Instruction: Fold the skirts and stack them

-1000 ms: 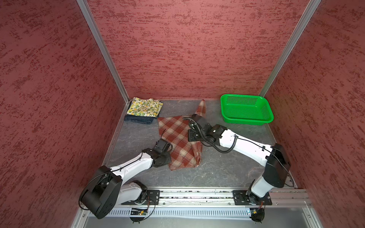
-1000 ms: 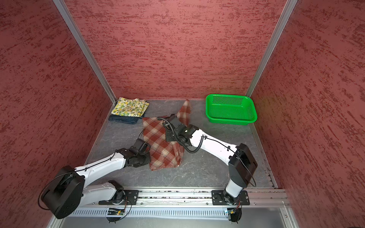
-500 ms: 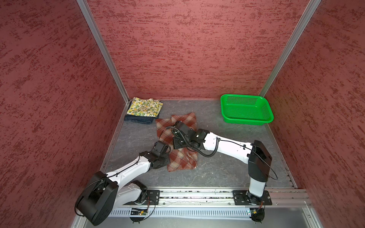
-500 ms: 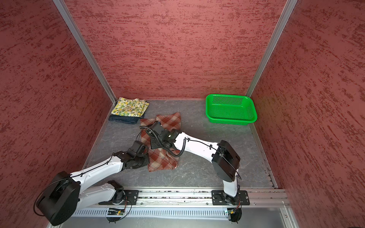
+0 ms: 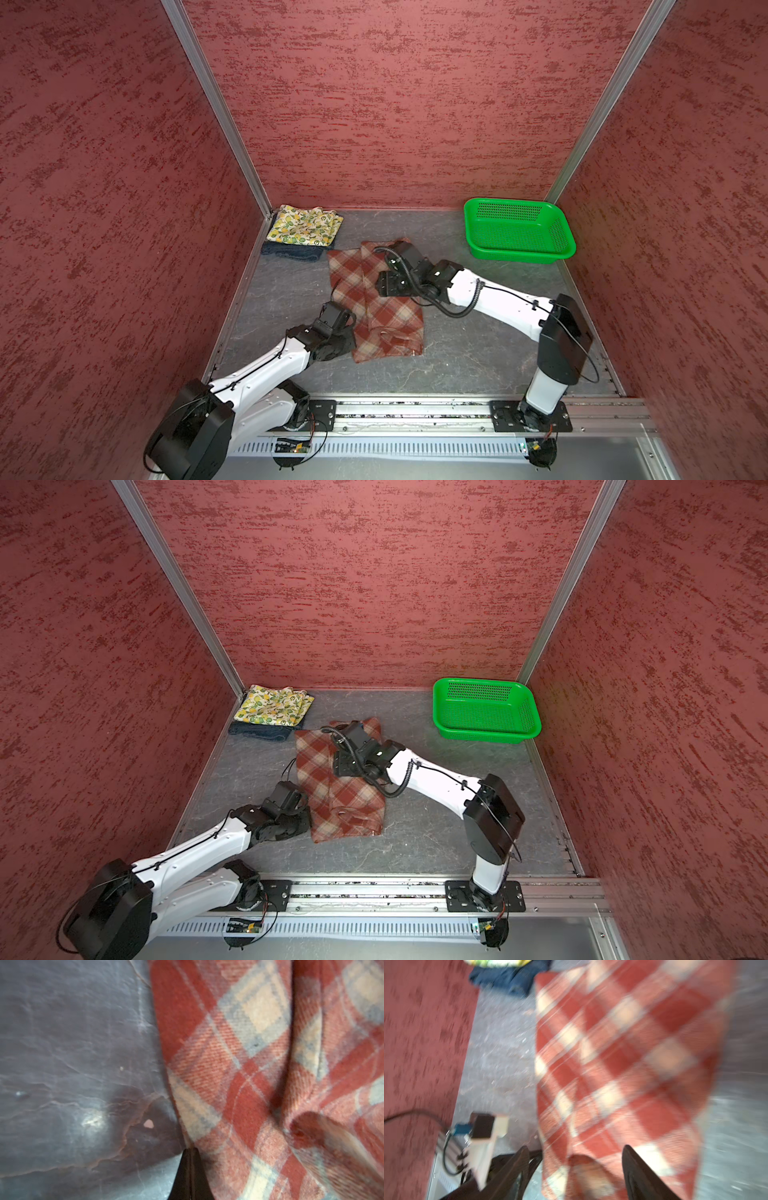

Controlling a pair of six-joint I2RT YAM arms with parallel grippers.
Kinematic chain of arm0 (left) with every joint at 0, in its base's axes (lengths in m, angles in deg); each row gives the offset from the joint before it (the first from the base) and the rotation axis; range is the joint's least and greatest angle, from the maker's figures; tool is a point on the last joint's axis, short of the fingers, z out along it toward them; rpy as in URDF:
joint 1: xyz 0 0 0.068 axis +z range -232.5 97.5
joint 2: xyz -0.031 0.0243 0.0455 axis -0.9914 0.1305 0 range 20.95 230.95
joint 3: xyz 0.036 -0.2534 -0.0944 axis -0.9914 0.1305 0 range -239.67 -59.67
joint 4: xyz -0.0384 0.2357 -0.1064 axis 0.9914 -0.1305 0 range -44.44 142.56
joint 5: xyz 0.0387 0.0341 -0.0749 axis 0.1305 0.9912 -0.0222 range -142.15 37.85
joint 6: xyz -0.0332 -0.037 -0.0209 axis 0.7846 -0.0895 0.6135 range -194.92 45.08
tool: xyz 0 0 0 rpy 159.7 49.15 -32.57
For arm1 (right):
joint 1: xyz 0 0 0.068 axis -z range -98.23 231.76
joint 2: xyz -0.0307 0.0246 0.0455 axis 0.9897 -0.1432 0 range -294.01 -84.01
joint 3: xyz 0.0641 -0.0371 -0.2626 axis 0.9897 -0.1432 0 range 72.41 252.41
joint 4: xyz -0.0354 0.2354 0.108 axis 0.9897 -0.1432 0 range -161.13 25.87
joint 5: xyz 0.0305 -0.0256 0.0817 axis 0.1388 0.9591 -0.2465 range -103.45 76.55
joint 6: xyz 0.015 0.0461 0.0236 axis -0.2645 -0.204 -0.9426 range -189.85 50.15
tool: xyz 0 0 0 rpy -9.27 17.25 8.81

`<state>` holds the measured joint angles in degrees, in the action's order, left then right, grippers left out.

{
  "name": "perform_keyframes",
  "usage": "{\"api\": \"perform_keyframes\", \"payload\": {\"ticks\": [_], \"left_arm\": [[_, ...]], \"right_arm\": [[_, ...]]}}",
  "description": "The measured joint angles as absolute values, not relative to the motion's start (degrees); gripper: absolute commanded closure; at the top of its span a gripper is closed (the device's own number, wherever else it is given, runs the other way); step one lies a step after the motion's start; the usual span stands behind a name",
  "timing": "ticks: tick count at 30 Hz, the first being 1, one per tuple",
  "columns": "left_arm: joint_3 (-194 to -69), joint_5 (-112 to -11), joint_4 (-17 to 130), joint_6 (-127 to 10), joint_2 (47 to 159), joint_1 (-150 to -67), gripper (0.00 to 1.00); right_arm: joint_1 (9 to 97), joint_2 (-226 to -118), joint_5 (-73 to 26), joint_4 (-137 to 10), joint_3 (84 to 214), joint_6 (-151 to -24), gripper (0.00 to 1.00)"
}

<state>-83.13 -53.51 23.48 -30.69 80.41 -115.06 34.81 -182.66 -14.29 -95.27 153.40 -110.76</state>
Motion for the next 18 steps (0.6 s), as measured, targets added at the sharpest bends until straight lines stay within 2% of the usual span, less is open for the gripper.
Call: {"api": "perform_keyframes", "payload": {"ticks": [6, 11, 14, 15, 18], "left_arm": [[-86.2, -52.1, 24.4, -28.2, 86.5, -124.0, 1.00], [-95.7, -50.5, 27.3, -26.4, 100.1, -133.1, 1.00], [-106.4, -50.6, 28.7, -26.7, 111.1, -137.6, 1.00], [-111.4, -50.8, 29.3, -27.3, 115.5, -139.2, 0.90], [-120.8, -51.2, 32.4, -29.6, 122.1, -142.5, 0.37]], "right_arm": [[46.1, -174.3, -14.3, -92.8, 144.4, -111.2, 0.24], [53.1, -164.9, -13.9, -93.1, 140.6, -110.6, 0.21], [57.3, -158.4, -13.8, -93.3, 140.2, -109.4, 0.18], [58.7, -156.4, -13.7, -93.5, 140.2, -108.8, 0.17], [61.7, -152.5, -13.1, -94.5, 140.2, -106.9, 0.12]]}}
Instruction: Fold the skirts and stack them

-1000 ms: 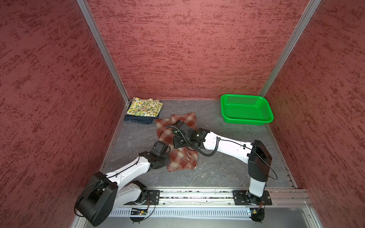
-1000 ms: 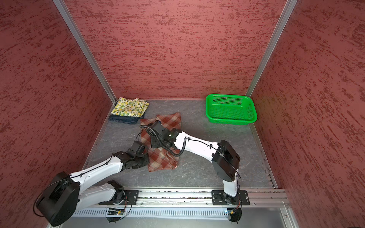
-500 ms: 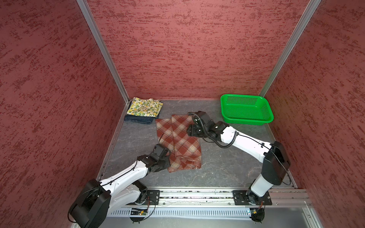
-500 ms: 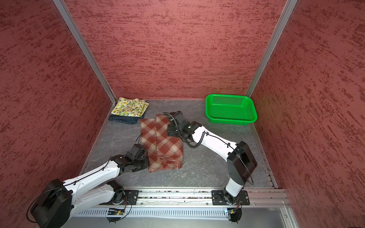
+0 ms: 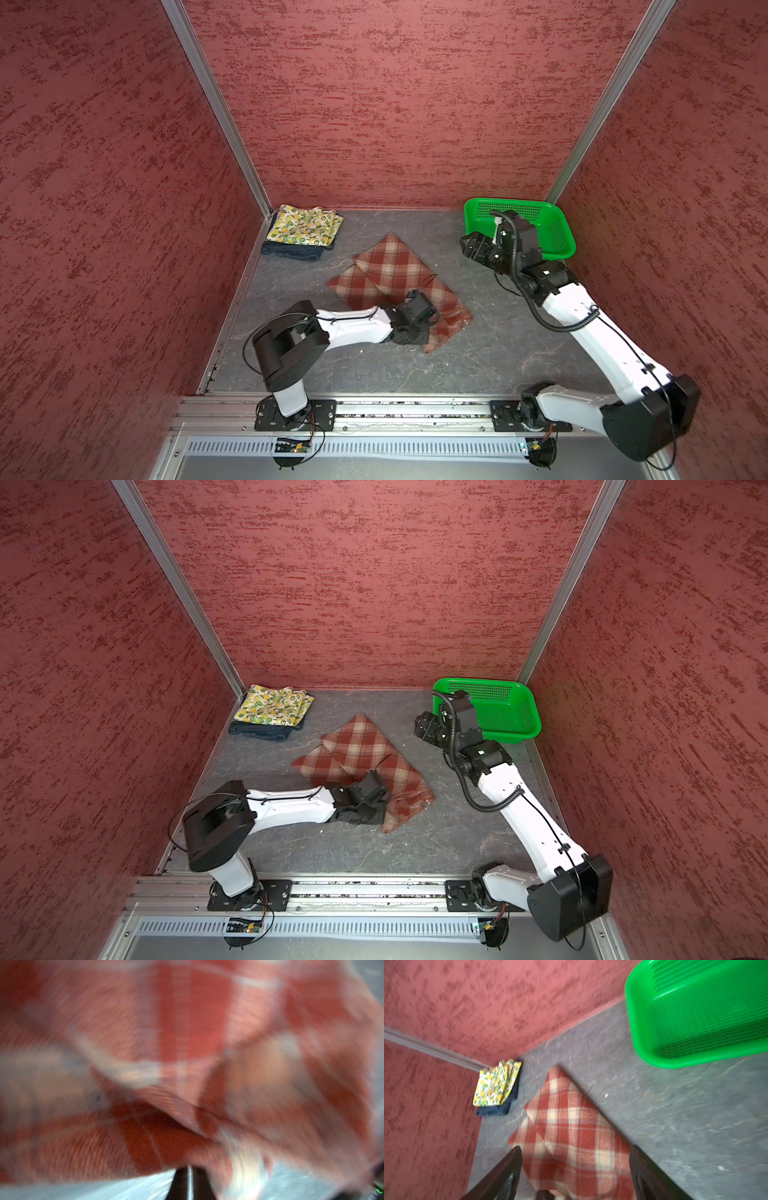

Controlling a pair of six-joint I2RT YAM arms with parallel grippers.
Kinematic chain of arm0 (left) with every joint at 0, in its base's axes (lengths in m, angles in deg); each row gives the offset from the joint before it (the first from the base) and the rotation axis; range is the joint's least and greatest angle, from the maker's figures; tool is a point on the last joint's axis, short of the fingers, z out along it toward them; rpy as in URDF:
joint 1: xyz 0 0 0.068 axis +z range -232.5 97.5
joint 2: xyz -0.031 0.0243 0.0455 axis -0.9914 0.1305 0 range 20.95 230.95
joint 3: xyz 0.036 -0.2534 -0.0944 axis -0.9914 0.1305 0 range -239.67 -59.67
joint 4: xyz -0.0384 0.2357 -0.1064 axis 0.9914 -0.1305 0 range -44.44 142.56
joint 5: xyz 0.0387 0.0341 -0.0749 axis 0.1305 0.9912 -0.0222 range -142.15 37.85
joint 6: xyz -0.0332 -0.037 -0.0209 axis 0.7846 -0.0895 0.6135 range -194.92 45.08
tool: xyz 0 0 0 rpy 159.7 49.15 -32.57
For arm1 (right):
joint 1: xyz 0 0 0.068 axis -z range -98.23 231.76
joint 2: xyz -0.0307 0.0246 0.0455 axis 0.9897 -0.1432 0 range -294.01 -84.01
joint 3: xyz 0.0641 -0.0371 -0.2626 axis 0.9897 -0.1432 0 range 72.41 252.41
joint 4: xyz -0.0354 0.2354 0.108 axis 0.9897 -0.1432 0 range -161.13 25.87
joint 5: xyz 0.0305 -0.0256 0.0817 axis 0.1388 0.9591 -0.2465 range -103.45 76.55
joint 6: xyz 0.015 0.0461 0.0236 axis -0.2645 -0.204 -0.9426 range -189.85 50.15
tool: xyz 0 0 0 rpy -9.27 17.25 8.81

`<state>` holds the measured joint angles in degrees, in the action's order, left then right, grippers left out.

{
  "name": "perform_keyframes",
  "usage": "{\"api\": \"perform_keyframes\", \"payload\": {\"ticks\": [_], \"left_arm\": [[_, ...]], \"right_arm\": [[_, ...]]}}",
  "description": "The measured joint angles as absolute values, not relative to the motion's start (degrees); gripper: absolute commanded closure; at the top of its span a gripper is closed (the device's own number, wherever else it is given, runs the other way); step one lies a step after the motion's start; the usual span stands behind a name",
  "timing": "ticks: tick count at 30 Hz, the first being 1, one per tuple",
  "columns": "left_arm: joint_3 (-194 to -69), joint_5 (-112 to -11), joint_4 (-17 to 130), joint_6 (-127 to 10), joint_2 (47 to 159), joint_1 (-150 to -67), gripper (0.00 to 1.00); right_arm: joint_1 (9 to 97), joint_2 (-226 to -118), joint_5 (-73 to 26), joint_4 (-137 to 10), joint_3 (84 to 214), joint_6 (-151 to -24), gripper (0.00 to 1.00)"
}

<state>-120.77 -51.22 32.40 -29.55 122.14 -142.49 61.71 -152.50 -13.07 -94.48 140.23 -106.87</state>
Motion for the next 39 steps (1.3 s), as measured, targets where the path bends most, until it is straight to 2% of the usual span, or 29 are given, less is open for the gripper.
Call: {"api": "perform_keyframes", "payload": {"ticks": [1, 3, 8, 14, 17, 21, 29, 34, 36, 39], "left_arm": [[-121.5, -51.9, 33.8, -30.3, 122.1, -143.2, 0.27], [-120.2, -53.4, 35.0, -31.2, 119.2, -143.3, 0.17], [-113.2, -54.6, 32.6, -32.2, 105.9, -137.0, 0.16], [-106.1, -54.5, 28.0, -33.2, 94.3, -123.4, 0.17], [-105.3, -53.6, 25.9, -34.1, 95.1, -117.2, 0.19], [-106.5, -53.1, 25.1, -35.7, 99.0, -113.5, 0.19], [-110.0, -53.7, 27.3, -38.1, 109.4, -112.2, 0.20], [-109.8, -53.8, 28.1, -38.3, 110.9, -112.1, 0.20], [-109.4, -53.8, 28.9, -38.3, 110.9, -112.1, 0.20], [-108.5, -53.8, 29.7, -38.2, 110.9, -112.1, 0.20]], "right_arm": [[62.4, -151.6, -12.6, -94.9, 140.2, -106.2, 0.11], [62.8, -150.6, -11.9, -95.7, 140.2, -105.2, 0.10], [62.8, -151.3, -12.3, -95.7, 139.9, -103.8, 0.10], [60.6, -154.8, -12.7, -95.5, 133.8, -104.0, 0.12], [59.1, -155.5, -12.0, -95.8, 129.2, -105.4, 0.16], [58.3, -154.9, -11.5, -95.9, 123.2, -108.2, 0.19], [58.1, -156.3, -11.7, -93.7, 116.7, -113.6, 0.22], [58.1, -160.6, -11.6, -89.4, 116.7, -117.5, 0.25], [58.1, -161.8, -11.5, -87.9, 116.7, -119.6, 0.28], [58.3, -163.8, -11.5, -85.4, 117.0, -122.9, 0.40]]}}
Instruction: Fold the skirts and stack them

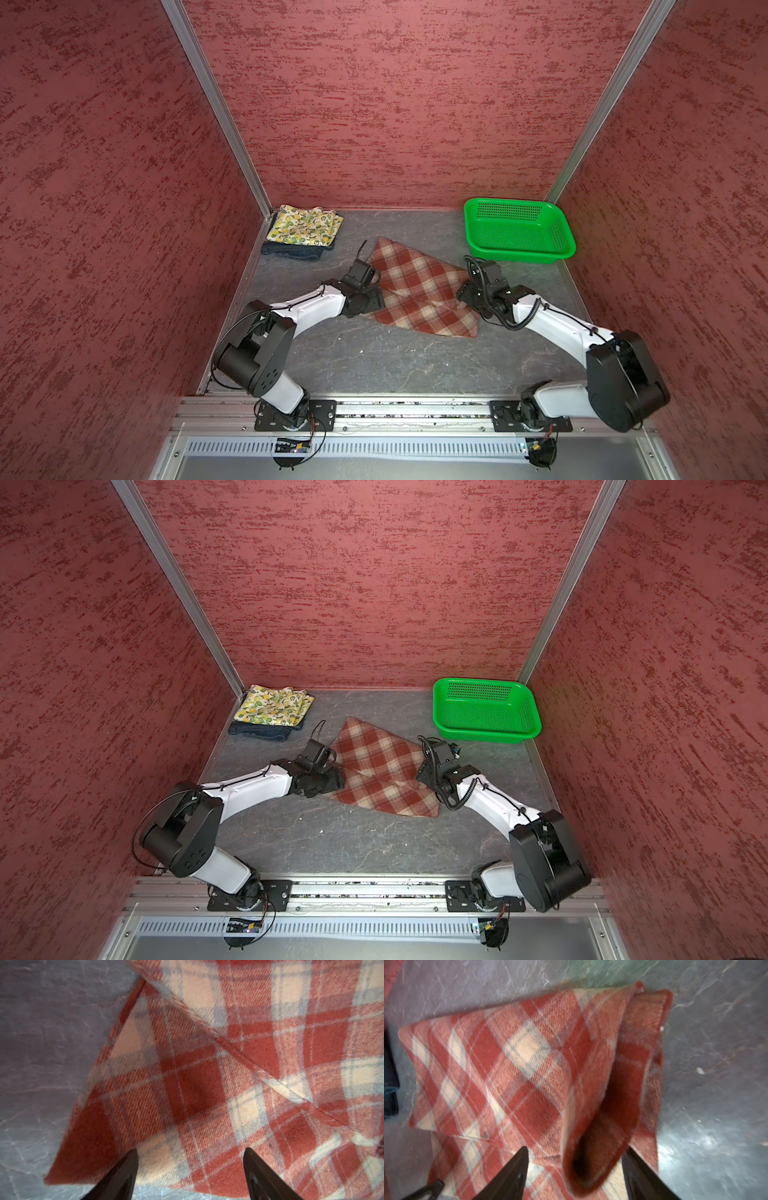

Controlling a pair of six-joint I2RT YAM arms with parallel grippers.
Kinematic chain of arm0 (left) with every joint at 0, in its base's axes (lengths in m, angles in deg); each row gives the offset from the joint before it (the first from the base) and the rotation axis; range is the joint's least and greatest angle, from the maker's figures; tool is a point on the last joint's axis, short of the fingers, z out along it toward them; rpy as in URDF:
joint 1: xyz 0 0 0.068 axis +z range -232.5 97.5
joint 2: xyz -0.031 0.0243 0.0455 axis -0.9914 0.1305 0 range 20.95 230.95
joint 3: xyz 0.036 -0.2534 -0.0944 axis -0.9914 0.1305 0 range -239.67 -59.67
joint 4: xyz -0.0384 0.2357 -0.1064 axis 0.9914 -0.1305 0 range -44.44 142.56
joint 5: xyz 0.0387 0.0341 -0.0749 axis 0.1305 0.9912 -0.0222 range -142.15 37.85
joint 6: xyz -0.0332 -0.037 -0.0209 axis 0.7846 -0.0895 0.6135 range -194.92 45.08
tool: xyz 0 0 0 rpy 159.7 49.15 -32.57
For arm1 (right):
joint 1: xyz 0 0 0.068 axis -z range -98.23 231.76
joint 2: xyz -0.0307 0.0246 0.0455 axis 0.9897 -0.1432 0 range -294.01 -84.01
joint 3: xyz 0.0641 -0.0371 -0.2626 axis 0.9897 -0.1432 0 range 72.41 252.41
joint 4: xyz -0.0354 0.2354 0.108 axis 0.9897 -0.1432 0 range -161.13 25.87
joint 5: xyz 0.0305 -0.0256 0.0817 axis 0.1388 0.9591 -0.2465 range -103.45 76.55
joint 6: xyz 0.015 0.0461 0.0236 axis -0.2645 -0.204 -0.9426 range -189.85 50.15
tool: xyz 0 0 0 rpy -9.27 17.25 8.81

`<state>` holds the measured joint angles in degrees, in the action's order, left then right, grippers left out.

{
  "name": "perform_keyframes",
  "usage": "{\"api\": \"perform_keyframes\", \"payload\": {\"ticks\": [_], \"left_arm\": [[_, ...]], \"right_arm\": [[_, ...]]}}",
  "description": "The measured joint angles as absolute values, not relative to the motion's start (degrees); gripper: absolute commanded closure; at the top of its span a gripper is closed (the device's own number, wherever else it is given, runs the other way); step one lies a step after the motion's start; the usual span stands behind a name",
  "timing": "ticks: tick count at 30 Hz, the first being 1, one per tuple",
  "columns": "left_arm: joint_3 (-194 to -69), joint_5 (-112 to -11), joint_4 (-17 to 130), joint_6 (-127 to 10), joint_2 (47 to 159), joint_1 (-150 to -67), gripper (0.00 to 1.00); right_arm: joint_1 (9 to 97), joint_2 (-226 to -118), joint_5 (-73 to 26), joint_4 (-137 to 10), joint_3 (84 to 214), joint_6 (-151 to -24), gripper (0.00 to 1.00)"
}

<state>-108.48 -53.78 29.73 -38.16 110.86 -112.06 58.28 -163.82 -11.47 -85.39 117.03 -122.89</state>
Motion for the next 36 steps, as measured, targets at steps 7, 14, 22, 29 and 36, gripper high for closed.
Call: {"api": "perform_keyframes", "payload": {"ticks": [7, 14, 22, 29, 36], "left_arm": [[-103.9, -55.8, 33.2, -36.8, 108.9, -107.9, 0.35], [-97.3, -58.8, 35.2, -33.3, 100.5, -100.9, 0.44], [-96.5, -59.8, 34.0, -31.4, 90.1, -94.8, 0.37], [-101.0, -63.3, 37.4, -30.3, 99.5, -88.9, 0.36], [-104.1, -66.3, 42.7, -29.2, 108.5, -84.4, 0.42]], "right_arm": [[58.4, -170.8, -12.8, -79.7, 119.0, -124.8, 0.91], [57.4, -183.5, -18.0, -72.6, 129.3, -120.6, 1.00], [55.5, -182.1, -20.5, -69.5, 130.6, -116.0, 0.98], [55.9, -171.1, -19.8, -68.7, 120.9, -112.7, 0.97], [57.2, -170.7, -20.6, -65.1, 116.8, -111.3, 0.98]]}}
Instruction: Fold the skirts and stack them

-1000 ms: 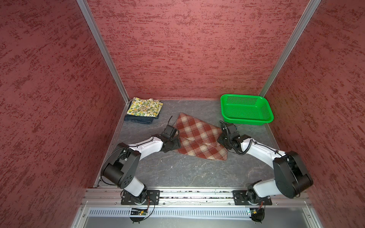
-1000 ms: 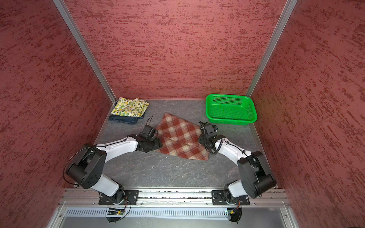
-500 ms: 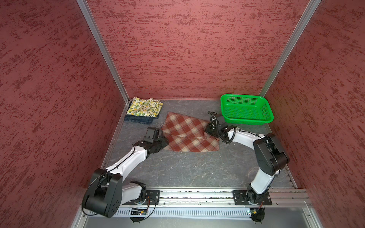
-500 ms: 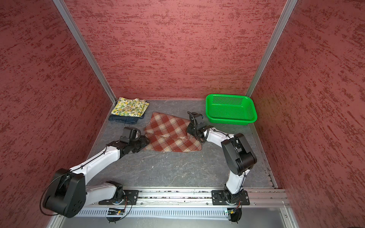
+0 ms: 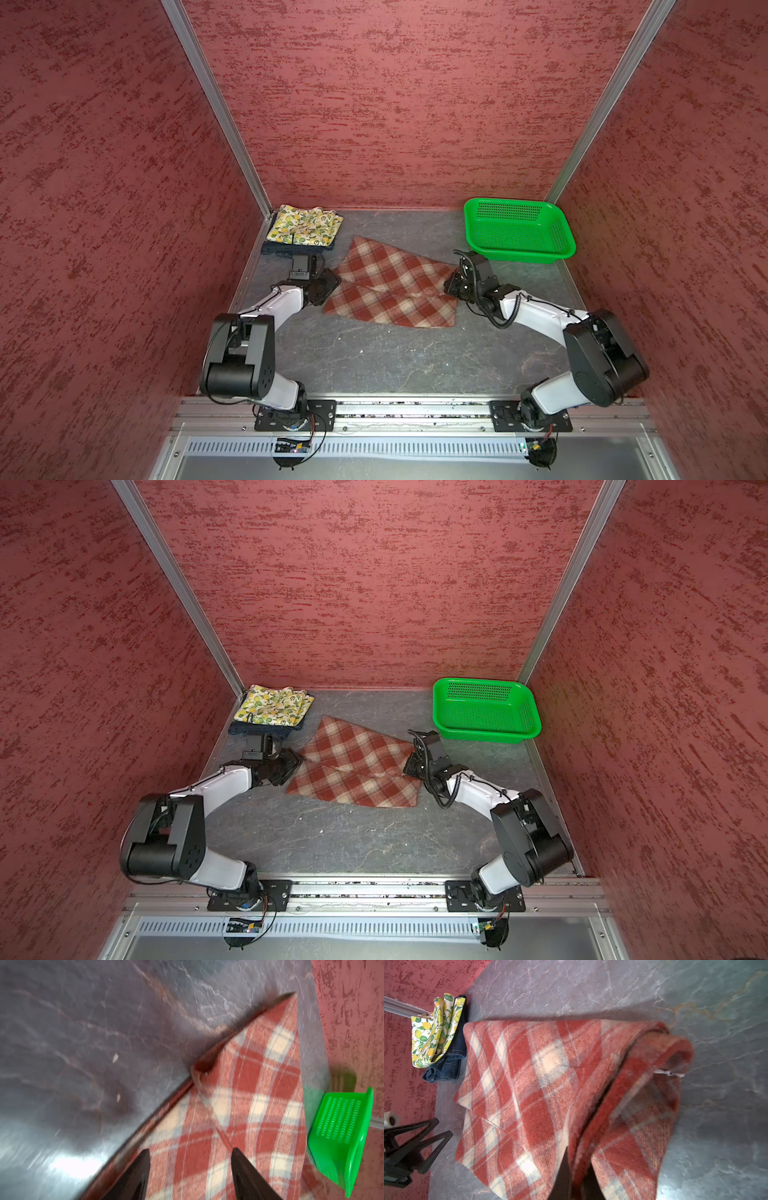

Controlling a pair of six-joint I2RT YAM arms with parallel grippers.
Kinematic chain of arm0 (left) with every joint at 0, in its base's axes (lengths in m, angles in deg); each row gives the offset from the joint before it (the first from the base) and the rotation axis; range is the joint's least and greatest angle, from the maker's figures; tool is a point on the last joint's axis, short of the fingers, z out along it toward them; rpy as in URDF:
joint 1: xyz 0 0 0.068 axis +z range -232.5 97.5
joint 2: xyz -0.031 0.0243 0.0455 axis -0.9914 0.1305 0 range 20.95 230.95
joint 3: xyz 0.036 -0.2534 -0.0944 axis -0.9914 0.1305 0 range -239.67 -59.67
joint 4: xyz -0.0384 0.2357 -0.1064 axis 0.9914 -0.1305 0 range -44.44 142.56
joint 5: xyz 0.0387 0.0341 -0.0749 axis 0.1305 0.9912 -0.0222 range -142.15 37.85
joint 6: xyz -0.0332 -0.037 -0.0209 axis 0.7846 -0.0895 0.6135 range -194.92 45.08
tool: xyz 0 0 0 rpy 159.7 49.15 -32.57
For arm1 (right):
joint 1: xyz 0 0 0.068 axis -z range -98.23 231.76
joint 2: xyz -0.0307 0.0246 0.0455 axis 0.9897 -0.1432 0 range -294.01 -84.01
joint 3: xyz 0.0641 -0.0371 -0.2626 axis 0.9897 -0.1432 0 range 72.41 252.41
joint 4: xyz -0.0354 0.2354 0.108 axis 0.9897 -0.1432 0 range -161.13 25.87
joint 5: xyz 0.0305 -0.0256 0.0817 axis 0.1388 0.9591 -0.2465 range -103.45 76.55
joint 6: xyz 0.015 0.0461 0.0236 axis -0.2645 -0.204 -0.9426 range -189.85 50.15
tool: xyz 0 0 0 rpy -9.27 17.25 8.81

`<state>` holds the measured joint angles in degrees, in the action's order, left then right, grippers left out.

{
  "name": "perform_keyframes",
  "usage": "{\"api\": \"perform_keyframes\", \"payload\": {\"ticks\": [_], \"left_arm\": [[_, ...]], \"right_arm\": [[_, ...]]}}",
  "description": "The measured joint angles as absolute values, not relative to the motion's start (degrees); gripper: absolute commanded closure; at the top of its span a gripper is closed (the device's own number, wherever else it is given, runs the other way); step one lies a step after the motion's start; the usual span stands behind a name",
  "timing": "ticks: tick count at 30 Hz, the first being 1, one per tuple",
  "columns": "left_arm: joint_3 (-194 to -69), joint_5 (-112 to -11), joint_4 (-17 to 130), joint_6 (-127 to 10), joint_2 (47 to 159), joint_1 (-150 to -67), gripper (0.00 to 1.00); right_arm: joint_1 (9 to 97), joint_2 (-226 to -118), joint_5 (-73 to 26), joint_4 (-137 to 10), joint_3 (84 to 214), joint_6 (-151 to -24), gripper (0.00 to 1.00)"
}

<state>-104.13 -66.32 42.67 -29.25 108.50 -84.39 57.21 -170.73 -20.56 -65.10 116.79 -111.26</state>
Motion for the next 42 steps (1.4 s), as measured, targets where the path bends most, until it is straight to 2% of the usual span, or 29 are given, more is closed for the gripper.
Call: {"api": "perform_keyframes", "payload": {"ticks": [11, 17, 21, 32, 42], "left_arm": [[-108.5, -68.5, 50.9, -28.4, 120.0, -83.8, 0.67], [-112.2, -67.3, 51.5, -29.3, 123.7, -84.3, 0.77], [-115.3, -65.4, 51.2, -31.0, 124.9, -85.2, 1.00], [-118.7, -62.1, 46.1, -34.0, 122.9, -86.0, 1.00], [-135.8, -62.2, 37.8, -37.8, 117.4, -86.1, 1.00]], "right_arm": [[57.5, -171.1, -21.6, -62.0, 116.8, -110.7, 1.00], [57.8, -171.1, -21.7, -61.9, 116.8, -110.7, 1.00], [58.0, -171.1, -21.7, -61.9, 116.8, -110.5, 1.00], [59.9, -169.8, -21.7, -65.1, 117.9, -109.9, 1.00], [63.3, -170.7, -22.3, -74.3, 133.8, -110.6, 1.00]]}}
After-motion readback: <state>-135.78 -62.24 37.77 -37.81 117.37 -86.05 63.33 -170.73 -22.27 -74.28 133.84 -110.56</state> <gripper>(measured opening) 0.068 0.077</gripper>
